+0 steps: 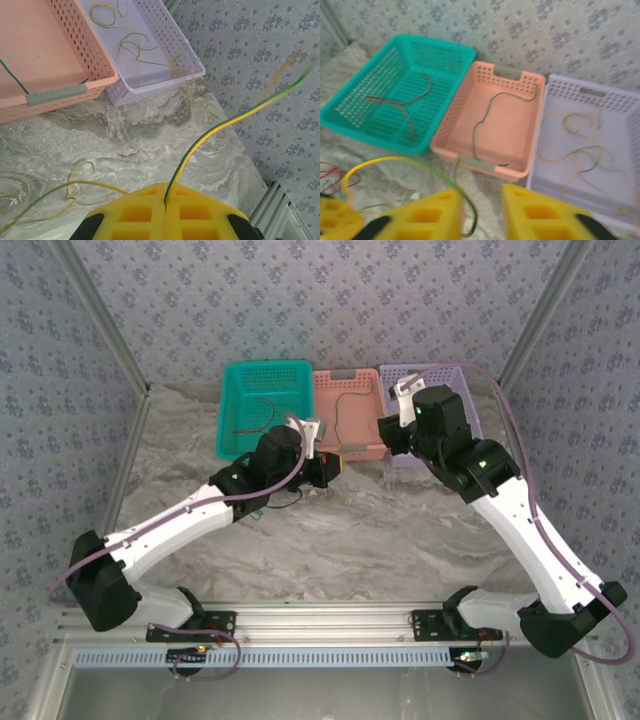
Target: Untangle the cables
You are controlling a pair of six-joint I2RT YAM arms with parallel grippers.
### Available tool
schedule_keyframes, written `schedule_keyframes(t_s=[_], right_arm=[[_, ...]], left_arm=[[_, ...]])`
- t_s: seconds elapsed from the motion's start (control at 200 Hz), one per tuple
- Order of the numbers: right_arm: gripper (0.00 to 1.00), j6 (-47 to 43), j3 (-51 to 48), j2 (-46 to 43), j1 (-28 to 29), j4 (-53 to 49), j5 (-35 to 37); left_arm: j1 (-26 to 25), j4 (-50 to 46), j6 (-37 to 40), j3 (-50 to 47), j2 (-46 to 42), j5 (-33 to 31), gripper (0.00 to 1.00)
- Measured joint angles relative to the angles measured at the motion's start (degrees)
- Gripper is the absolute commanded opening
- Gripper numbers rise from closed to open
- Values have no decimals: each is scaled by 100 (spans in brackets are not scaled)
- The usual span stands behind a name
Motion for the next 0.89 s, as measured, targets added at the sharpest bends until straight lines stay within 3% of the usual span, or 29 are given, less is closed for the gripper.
schedule_keyframes(t_s=[0.235, 0.32, 0.415, 0.59, 0.76, 0.894], right_arm=[[58, 981, -568, -1248, -431, -203, -861], [62, 2107, -1141, -1768, -586, 90, -990], [65, 3665, -2400, -2424, -560, 1080, -1217], [71, 6391, -4385, -2474, 138, 2712, -1084], [75, 7646, -4581, -2483, 1040, 3617, -376], [76, 8288, -4597, -2363, 1226, 4363, 37]], left_arm=[[0, -59, -2, 92, 74, -28, 0], [-2, -61, -2, 98, 81, -46, 0], [-2, -61, -2, 98, 85, -66, 0], [-2, -59, 0, 98, 85, -76, 0], [-17, -57, 0, 98, 85, -131, 0], [-59, -48, 0, 98, 92, -160, 0]])
